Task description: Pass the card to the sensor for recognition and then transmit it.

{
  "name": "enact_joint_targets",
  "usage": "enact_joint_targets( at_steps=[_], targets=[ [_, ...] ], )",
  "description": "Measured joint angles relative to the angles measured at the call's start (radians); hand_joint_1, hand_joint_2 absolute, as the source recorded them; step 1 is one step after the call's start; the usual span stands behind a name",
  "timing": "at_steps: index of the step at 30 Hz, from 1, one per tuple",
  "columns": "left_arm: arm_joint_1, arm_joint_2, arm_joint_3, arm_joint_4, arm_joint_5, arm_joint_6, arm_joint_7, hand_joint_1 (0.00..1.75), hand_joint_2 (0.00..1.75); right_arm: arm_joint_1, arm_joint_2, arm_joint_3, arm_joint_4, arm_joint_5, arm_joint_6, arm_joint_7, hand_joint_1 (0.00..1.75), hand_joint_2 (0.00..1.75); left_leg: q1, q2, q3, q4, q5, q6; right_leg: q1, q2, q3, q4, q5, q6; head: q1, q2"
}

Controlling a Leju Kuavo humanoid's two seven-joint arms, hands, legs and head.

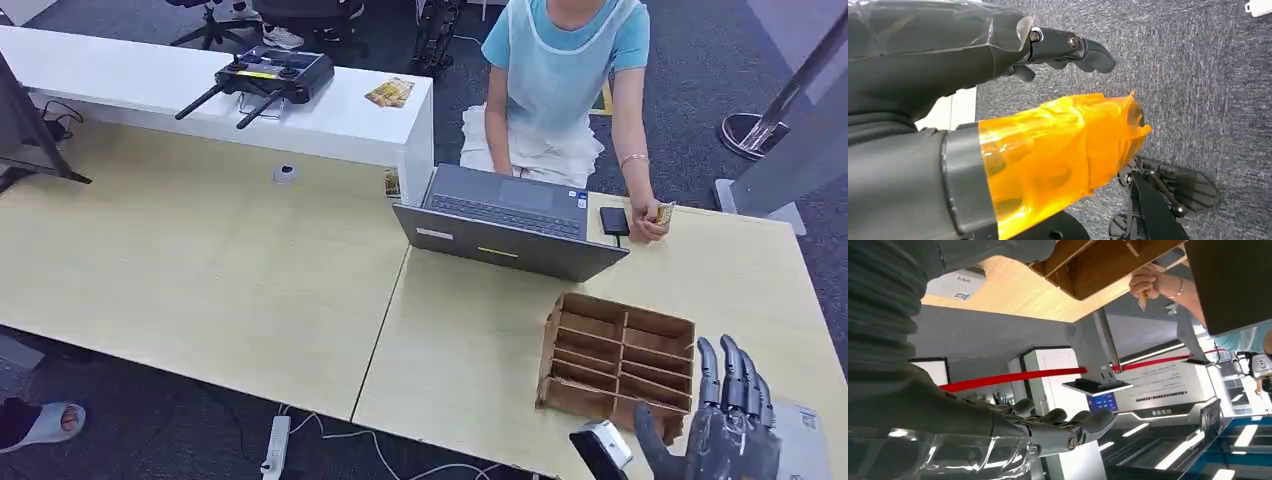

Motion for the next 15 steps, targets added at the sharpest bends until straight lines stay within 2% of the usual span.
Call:
enact_joint_targets(
  at_steps=[5,9,12,15],
  targets=[
    [0.0,0.0,0.0,0.0,-0.001,0.0,0.001,0.0,0.0,0.0,-0.003,0.007,0.008,-0.002,-0.001,0.0,0.28,1.75,0.0,0.0,0.0,0.0,0.0,0.0,0.0,0.0,0.0,0.0,0.0,0.0,0.0,0.0],
    [0.0,0.002,0.0,0.0,-0.002,0.0,0.001,0.0,0.0,-0.001,-0.007,0.016,0.017,-0.006,-0.001,0.002,0.23,1.75,0.0,0.0,0.0,0.0,0.0,0.0,0.0,0.0,0.0,0.0,0.0,0.0,0.0,0.0],
    [0.0,0.004,0.0,0.0,-0.002,0.0,0.001,0.0,0.0,-0.002,-0.01,0.017,0.026,0.024,-0.004,0.02,0.21,1.75,0.0,0.0,0.0,0.0,0.0,0.0,0.0,0.0,0.0,0.0,0.0,0.0,0.0,0.0],
    [0.0,0.004,0.0,0.0,-0.003,0.0,0.001,0.0,0.0,-0.005,-0.013,0.018,0.032,0.066,-0.018,0.047,0.28,1.75,0.0,0.0,0.0,0.0,0.0,0.0,0.0,0.0,0.0,0.0,0.0,0.0,0.0,0.0]
  ],
)
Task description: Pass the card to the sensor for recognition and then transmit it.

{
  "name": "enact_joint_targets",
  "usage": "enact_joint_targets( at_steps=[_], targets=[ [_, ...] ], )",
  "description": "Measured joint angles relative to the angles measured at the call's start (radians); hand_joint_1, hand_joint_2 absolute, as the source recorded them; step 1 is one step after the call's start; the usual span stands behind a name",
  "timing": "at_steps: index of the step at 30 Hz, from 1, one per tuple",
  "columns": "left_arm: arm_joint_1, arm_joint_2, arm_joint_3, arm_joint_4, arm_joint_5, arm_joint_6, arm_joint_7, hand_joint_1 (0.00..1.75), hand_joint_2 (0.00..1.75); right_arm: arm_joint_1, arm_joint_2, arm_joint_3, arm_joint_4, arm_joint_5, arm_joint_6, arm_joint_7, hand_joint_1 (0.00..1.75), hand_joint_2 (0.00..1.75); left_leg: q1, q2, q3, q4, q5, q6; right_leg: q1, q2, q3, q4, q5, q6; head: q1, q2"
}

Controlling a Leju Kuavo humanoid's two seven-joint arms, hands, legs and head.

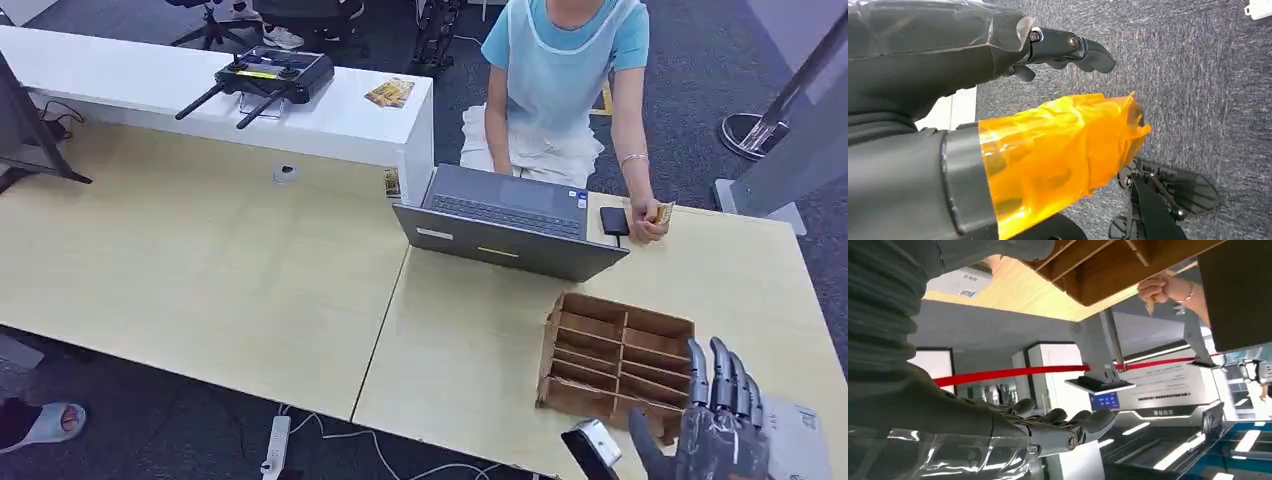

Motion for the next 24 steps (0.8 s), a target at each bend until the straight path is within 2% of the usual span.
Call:
enact_joint_targets(
  at_steps=[15,24],
  targets=[
    [0.0,0.0,0.0,0.0,-0.004,0.0,0.0,0.0,0.0,-0.019,-0.015,0.0,0.017,0.081,0.003,0.077,0.3,1.75,0.0,0.0,0.0,0.0,0.0,0.0,0.0,0.0,0.0,0.0,0.0,0.0,0.0,0.0],
    [-0.001,0.0,0.0,0.0,-0.004,0.0,0.0,0.0,0.0,-0.021,-0.021,0.001,0.026,0.081,0.003,0.081,0.33,1.75,0.0,0.0,0.0,0.0,0.0,0.0,0.0,0.0,0.0,0.0,0.0,0.0,0.0,0.0]
  ],
)
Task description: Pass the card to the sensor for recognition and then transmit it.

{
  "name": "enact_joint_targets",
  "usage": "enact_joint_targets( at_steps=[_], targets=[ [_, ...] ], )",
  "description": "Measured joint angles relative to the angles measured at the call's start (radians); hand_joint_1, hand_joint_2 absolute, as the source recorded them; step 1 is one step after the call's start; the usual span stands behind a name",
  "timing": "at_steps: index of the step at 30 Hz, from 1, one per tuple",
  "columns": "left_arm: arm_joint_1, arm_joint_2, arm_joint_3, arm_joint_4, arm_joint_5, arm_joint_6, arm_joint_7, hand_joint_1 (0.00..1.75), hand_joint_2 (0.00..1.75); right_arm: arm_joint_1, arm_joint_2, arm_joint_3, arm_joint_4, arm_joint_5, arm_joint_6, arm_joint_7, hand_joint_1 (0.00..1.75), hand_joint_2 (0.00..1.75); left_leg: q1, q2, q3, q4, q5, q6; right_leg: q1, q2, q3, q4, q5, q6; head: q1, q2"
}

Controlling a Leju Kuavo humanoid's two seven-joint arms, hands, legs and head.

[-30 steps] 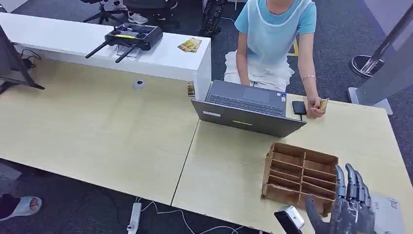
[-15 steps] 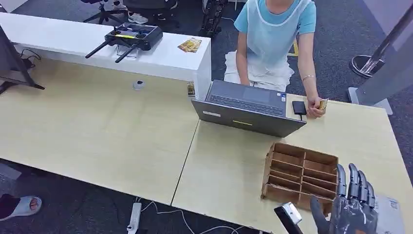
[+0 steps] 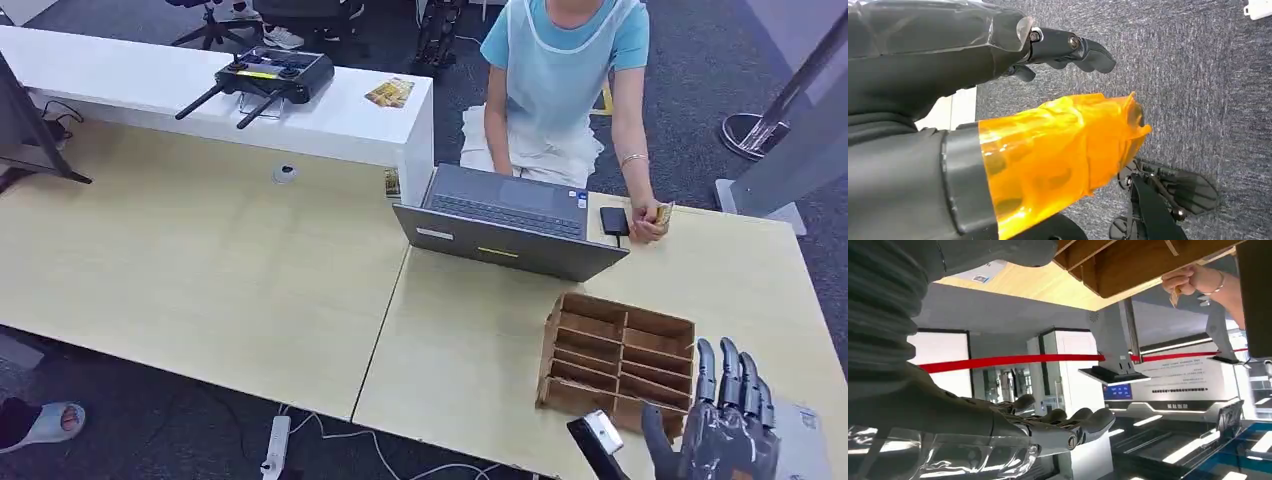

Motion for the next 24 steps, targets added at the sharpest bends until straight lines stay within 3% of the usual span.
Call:
enact_joint_targets(
  at_steps=[13,24],
  targets=[
    [0.0,0.0,0.0,0.0,0.008,0.002,-0.001,0.0,0.0,-0.007,-0.016,0.024,0.023,0.0,0.017,0.047,0.31,1.75,0.0,0.0,0.0,0.0,0.0,0.0,0.0,0.0,0.0,0.0,0.0,0.0,0.0,0.0],
    [0.0,0.0,0.0,0.0,0.006,0.003,-0.001,0.0,0.0,-0.007,-0.018,0.023,0.037,0.0,0.021,0.046,0.35,1.75,0.0,0.0,0.0,0.0,0.0,0.0,0.0,0.0,0.0,0.0,0.0,0.0,0.0,0.0]
  ],
)
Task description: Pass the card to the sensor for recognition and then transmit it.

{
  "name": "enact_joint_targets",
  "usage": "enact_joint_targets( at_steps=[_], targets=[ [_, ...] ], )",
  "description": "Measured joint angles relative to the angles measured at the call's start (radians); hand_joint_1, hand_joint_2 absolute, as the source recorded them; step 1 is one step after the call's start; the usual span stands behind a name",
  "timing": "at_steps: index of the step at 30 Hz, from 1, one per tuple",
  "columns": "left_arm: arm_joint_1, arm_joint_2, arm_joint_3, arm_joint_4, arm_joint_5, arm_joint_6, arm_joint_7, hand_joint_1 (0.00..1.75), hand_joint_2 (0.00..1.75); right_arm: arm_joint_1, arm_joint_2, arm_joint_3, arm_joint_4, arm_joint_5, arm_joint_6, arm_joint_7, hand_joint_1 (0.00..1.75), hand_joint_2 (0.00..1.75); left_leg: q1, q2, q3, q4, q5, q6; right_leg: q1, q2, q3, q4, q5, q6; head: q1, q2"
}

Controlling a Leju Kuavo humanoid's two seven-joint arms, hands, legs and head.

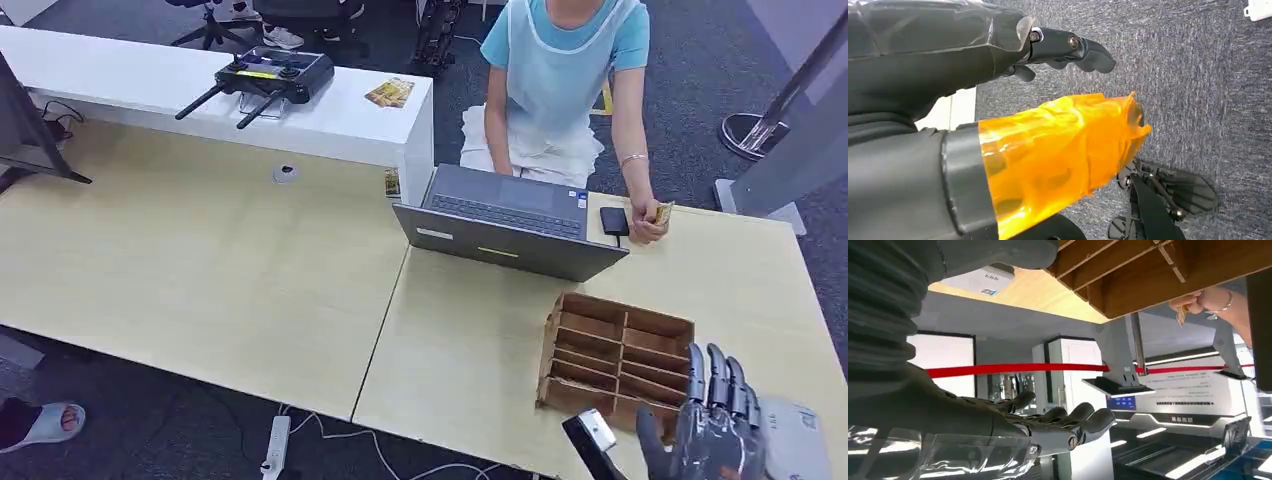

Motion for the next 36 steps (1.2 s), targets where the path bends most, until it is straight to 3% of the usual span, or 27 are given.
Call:
enact_joint_targets(
  at_steps=[6,8,27,29,36],
  targets=[
    [0.0,0.0,0.0,0.0,0.0,0.0,0.0,0.0,0.0,0.002,0.0,0.0,0.003,0.0,0.013,0.002,0.37,1.75,0.0,0.0,0.0,0.0,0.0,0.0,0.0,0.0,0.0,0.0,0.0,0.0,0.0,0.0],
    [0.0,0.0,0.0,0.0,0.0,0.0,0.0,0.0,0.0,0.002,0.0,0.0,0.003,0.0,0.015,0.004,0.47,1.75,0.0,0.0,0.0,0.0,0.0,0.0,0.0,0.0,0.0,0.0,0.0,0.0,0.0,0.0],
    [0.0,0.0,0.0,0.0,-0.003,0.0,0.002,0.0,0.0,0.0,0.0,-0.004,0.031,0.0,0.038,0.006,0.54,1.75,0.0,0.0,0.0,0.0,0.0,0.0,0.0,0.0,0.0,0.0,0.0,0.0,0.0,0.0],
    [0.0,0.0,0.0,0.0,-0.003,0.001,0.002,0.0,0.0,0.0,0.0,-0.007,0.037,0.0,0.042,0.013,0.65,1.75,0.0,0.0,0.0,0.0,0.0,0.0,0.0,0.0,0.0,0.0,0.0,0.0,0.0,0.0],
    [0.0,0.0,0.0,0.0,-0.003,0.003,0.002,0.0,0.0,0.0,0.0,-0.017,0.054,0.0,0.045,0.034,0.66,1.75,0.0,0.0,0.0,0.0,0.0,0.0,0.0,0.0,0.0,0.0,0.0,0.0,0.0,0.0]
  ],
)
